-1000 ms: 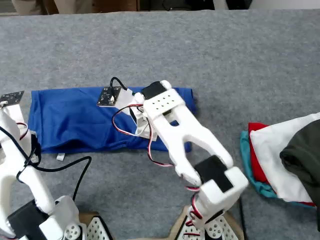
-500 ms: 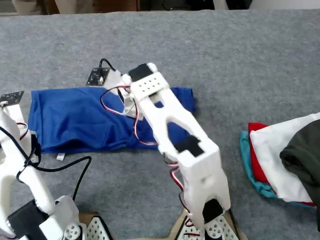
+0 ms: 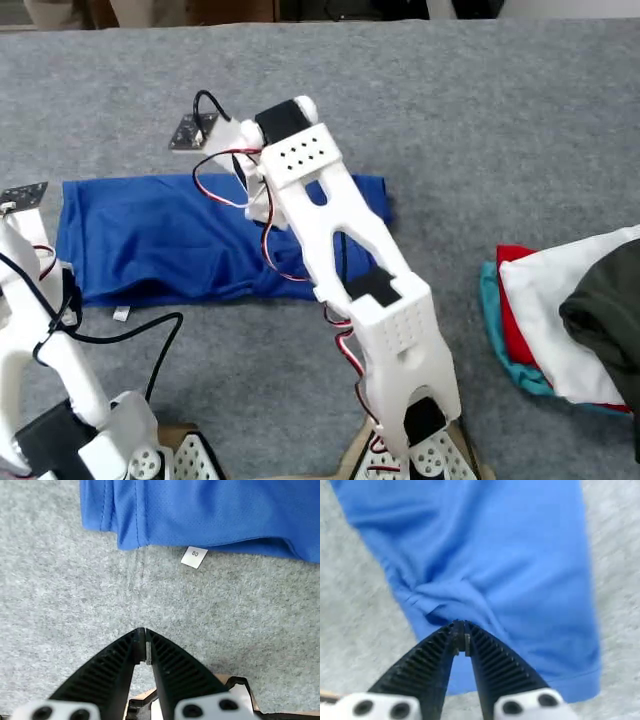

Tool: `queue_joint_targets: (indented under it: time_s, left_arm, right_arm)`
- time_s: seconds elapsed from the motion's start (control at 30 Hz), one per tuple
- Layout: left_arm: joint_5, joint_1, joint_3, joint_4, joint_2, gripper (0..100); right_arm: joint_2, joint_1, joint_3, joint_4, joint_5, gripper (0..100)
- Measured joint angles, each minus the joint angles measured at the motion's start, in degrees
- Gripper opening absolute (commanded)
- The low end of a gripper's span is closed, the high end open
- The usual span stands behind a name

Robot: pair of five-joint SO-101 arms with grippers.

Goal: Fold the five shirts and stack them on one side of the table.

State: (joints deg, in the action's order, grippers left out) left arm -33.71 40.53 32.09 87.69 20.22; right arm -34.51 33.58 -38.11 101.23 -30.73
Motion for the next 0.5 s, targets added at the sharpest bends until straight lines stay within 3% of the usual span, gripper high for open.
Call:
queue_joint_targets:
  time_s: [0.27,0.5]
  left_arm:
    - [0.0,0.5,0.0,1.2,0.0,2]
    - [0.0,0.5,0.0,1.2,0.0,2]
  right_arm:
    - [17.1,0.8,28.1,-8.3,2.1,0.9]
    - [25.1,4.2,49.9,-22.9,4.5,0.9]
